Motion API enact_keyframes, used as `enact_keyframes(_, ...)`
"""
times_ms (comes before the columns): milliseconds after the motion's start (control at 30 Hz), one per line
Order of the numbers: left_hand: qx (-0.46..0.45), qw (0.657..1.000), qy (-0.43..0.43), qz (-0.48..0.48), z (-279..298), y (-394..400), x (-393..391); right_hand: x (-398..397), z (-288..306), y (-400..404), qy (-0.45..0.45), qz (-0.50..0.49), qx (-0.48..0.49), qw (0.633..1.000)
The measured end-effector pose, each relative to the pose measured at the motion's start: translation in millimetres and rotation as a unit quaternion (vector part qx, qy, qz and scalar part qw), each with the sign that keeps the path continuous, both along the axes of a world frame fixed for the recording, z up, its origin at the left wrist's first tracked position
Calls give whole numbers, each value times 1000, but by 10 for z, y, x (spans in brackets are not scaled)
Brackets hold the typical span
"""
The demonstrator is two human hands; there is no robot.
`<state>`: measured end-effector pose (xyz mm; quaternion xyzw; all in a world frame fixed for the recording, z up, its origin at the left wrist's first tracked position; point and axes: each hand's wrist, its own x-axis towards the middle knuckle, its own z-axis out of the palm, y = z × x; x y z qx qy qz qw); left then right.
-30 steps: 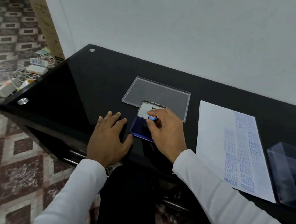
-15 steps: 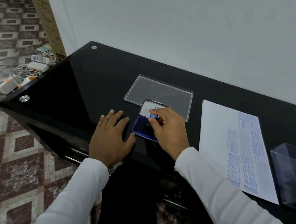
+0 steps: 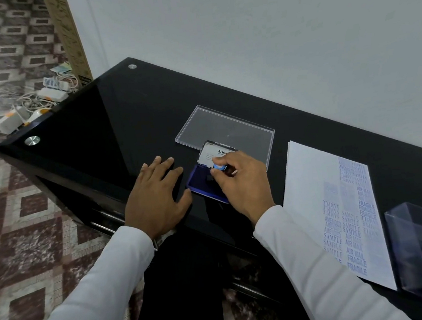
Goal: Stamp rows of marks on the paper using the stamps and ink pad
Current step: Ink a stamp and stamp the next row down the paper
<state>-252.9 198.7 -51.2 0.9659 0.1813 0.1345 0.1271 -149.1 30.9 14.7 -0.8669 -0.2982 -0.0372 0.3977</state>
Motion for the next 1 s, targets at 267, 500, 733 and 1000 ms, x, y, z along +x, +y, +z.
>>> enact_keyframes(267,-4,1000,1,0,25,-9,-1,29,3,36,6,-5,3,1000)
enact_keyframes(500,-8,1000,-2,1,22,-16,-2,27,17,17,5,1,5,1000)
enact_keyframes(733,-5,1000,-9,-3,6,-5,2,29,13,-14,1,14,-5,1000)
enact_keyframes(1000,-1,1000,-3,-2,6,-4,1,40,4,12,18,3,12,1000)
